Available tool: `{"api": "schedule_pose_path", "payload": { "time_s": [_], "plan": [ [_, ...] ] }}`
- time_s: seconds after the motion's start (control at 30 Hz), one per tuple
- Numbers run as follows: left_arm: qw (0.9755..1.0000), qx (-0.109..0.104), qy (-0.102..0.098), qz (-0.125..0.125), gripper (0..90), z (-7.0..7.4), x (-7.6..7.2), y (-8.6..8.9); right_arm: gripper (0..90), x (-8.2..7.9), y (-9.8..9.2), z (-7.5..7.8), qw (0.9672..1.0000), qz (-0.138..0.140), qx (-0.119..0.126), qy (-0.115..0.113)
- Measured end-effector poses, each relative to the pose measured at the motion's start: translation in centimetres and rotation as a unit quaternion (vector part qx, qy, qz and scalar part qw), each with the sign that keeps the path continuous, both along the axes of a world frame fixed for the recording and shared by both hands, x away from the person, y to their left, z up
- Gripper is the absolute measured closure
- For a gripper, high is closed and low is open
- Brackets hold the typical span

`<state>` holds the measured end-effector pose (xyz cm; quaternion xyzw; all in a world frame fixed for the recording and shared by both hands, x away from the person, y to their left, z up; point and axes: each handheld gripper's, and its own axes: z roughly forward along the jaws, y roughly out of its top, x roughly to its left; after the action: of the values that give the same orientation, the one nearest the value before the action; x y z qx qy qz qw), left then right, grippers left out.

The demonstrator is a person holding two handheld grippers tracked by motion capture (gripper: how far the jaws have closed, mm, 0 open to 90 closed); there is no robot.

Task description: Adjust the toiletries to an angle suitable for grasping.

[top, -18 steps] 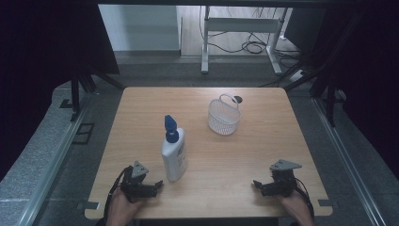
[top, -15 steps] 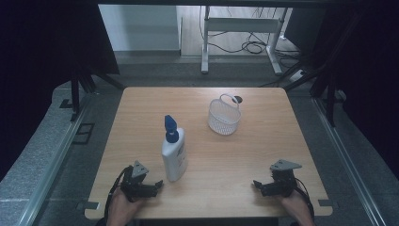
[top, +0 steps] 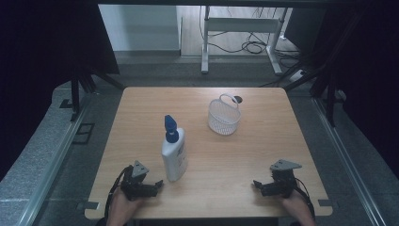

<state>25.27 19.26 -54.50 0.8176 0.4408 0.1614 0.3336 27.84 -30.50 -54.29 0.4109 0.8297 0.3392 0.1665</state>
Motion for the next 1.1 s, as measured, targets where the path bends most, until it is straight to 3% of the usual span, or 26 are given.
{"api": "schedule_pose_path", "payload": {
  "time_s": [0.43,0.67,0.9,1.1],
  "plan": [
    [1.0,0.004,0.005,-0.005,10.7,0.1,0.1,0.0,0.0,0.0,0.0,0.0,1.0,0.001,0.0,0.0],
    [0.9998,0.01,0.014,-0.012,18.8,0.5,0.0,-0.2,0.0,0.0,0.0,0.0,1.0,0.002,0.0,0.0],
    [0.9999,0.013,0.003,-0.007,26.9,1.3,0.0,-0.4,0.0,0.1,0.0,0.0,1.0,0.002,0.0,0.0],
    [0.9999,0.011,0.009,-0.001,36.9,1.5,0.1,-0.4,0.0,0.1,0.0,0.0,1.0,0.003,0.0,-0.001]
  ]
}}
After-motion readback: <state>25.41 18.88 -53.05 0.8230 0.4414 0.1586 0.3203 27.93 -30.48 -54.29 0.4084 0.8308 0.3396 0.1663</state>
